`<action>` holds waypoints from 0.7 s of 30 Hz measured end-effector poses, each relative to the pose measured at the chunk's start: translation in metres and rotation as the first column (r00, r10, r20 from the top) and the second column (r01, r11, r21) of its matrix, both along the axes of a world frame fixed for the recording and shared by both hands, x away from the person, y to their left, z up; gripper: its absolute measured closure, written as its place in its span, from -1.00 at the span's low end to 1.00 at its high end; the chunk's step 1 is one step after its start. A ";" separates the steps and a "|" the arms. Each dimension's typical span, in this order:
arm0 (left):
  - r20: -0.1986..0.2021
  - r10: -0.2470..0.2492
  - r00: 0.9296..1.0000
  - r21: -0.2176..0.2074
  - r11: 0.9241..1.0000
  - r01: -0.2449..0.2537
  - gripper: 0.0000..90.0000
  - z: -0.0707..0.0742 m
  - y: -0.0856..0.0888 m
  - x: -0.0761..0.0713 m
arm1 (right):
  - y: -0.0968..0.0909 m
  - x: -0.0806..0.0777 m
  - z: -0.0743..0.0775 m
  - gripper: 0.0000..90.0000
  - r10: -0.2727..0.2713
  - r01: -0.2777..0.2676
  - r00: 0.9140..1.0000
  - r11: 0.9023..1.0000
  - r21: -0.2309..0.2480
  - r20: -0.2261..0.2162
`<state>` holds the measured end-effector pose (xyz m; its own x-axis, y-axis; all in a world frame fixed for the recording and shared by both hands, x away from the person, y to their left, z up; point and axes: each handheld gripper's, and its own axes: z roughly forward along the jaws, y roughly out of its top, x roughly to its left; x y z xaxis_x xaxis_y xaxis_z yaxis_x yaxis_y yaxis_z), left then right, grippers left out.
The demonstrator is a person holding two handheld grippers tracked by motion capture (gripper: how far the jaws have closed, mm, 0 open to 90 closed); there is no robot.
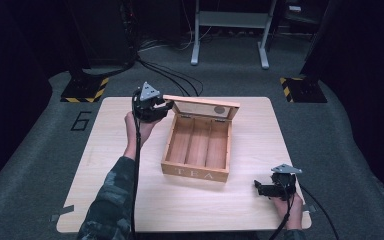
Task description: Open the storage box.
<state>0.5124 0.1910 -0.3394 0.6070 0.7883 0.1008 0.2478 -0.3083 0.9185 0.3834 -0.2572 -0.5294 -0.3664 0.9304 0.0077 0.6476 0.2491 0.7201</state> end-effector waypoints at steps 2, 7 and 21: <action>0.000 0.000 1.000 0.000 1.000 0.000 0.41 0.000 0.000 0.000 | 0.000 0.000 0.000 -0.96 -0.001 0.001 1.000 1.000 0.000 0.002; 0.000 0.000 1.000 -0.001 1.000 0.000 0.41 0.000 0.000 0.000 | 0.000 0.000 0.000 -0.96 -0.001 0.001 1.000 1.000 0.000 0.002; 0.007 -0.005 1.000 -0.001 1.000 0.005 0.40 -0.005 0.001 -0.007 | 0.000 0.000 0.000 -0.96 -0.001 0.001 1.000 1.000 0.000 0.001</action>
<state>0.5051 0.1925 -0.3443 0.6099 0.7855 0.1045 0.2401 -0.3089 0.9203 0.3834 -0.2572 -0.5294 -0.3655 0.9308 0.0072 0.6468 0.2484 0.7211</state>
